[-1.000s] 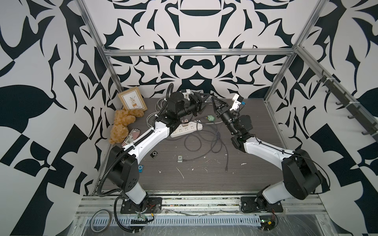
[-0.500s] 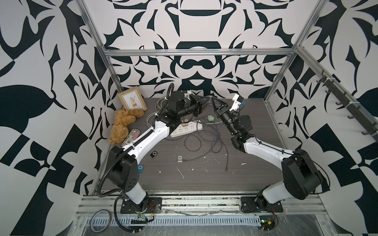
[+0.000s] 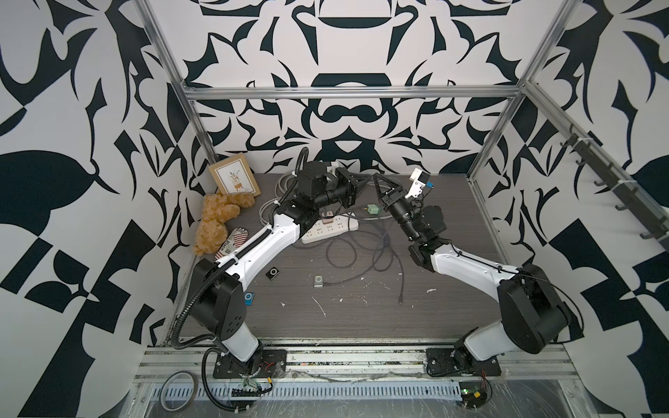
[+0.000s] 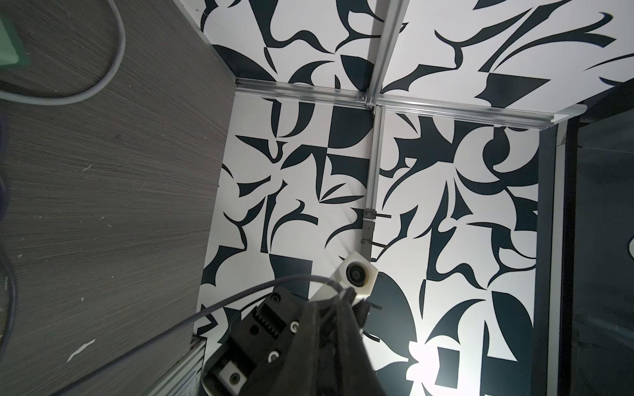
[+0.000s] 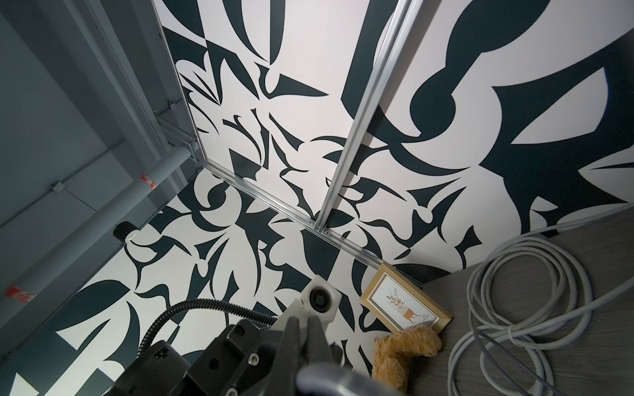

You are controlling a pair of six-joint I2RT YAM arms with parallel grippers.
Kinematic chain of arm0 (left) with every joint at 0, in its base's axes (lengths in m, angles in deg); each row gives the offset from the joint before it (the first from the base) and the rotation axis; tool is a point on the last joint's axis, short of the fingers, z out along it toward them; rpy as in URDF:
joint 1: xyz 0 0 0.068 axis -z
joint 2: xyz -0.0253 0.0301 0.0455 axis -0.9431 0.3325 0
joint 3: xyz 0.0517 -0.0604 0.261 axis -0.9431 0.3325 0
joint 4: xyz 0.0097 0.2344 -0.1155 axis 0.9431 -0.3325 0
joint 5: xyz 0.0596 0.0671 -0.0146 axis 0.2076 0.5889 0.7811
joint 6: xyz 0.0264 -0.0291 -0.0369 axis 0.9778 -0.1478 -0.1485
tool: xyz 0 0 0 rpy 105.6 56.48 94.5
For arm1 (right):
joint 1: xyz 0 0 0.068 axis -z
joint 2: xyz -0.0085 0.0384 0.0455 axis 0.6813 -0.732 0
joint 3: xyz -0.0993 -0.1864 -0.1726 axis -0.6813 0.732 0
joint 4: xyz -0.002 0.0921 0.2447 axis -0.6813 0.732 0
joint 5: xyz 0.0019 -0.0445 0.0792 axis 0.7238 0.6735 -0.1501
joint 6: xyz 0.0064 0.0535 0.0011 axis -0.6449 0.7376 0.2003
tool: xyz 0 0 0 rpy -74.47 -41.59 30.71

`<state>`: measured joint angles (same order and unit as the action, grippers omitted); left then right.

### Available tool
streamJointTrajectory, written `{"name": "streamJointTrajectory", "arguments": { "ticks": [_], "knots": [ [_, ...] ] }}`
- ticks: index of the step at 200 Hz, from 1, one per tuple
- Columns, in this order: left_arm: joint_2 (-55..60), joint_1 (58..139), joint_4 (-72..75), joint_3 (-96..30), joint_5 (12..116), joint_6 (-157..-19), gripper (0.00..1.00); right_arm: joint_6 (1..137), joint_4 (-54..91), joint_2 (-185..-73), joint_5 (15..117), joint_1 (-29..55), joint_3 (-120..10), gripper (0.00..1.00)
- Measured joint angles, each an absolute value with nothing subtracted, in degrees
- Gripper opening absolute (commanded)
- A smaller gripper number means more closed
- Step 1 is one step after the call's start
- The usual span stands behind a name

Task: Charge mp3
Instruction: Pick up the charging cable from the center of the board.

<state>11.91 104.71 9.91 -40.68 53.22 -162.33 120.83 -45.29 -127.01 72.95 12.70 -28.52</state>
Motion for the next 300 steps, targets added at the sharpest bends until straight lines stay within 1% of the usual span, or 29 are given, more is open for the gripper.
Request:
{"name": "streamJointTrajectory", "arguments": {
  "ticks": [8, 15, 20, 27, 37, 62, 87, 125, 184, 229, 300],
  "knots": [
    [11.9, 104.7, 9.8, -40.7, 53.2, -162.3, 0.00, 120.8, -45.2, -126.9, 72.9, 12.7, -28.5, 0.01],
    [11.9, 104.7, 9.8, -40.7, 53.2, -162.1, 0.00, 121.2, -44.7, -126.7, 72.8, 12.7, -28.5, 0.13],
    [11.9, 104.7, 9.8, -40.7, 53.2, -161.9, 0.00, 121.8, -44.3, -126.5, 72.8, 12.7, -28.5, 0.19],
    [11.9, 104.6, 10.0, -40.7, 53.2, -161.7, 0.00, 122.7, -43.4, -126.1, 72.7, 12.7, -28.5, 0.23],
    [11.9, 104.5, 11.3, -40.6, 53.3, -161.4, 0.00, 124.6, -42.2, -125.4, 72.3, 12.8, -28.5, 0.26],
    [11.9, 104.1, 15.3, -40.3, 53.2, -159.7, 0.00, 131.1, -38.1, -123.1, 69.6, 14.1, -28.4, 0.26],
    [12.2, 103.9, 17.8, -40.2, 52.9, -157.7, 0.00, 137.4, -37.1, -122.4, 66.4, 15.6, -28.4, 0.25],
    [13.2, 103.9, 19.4, -39.9, 52.2, -155.9, 0.00, 142.6, -35.9, -122.4, 64.4, 16.2, -28.4, 0.26],
    [13.4, 103.8, 19.9, -39.9, 51.1, -154.4, 0.00, 145.7, -36.1, -124.2, 62.5, 16.4, -30.3, 0.23],
    [13.5, 103.5, 20.0, -39.9, 50.9, -153.8, 0.00, 146.7, -36.4, -125.4, 61.1, 16.6, -31.6, 0.16],
    [13.8, 103.3, 20.2, -39.9, 50.6, -153.0, 0.00, 147.3, -35.8, -126.1, 59.2, 17.0, -32.7, 0.16]
  ]
}}
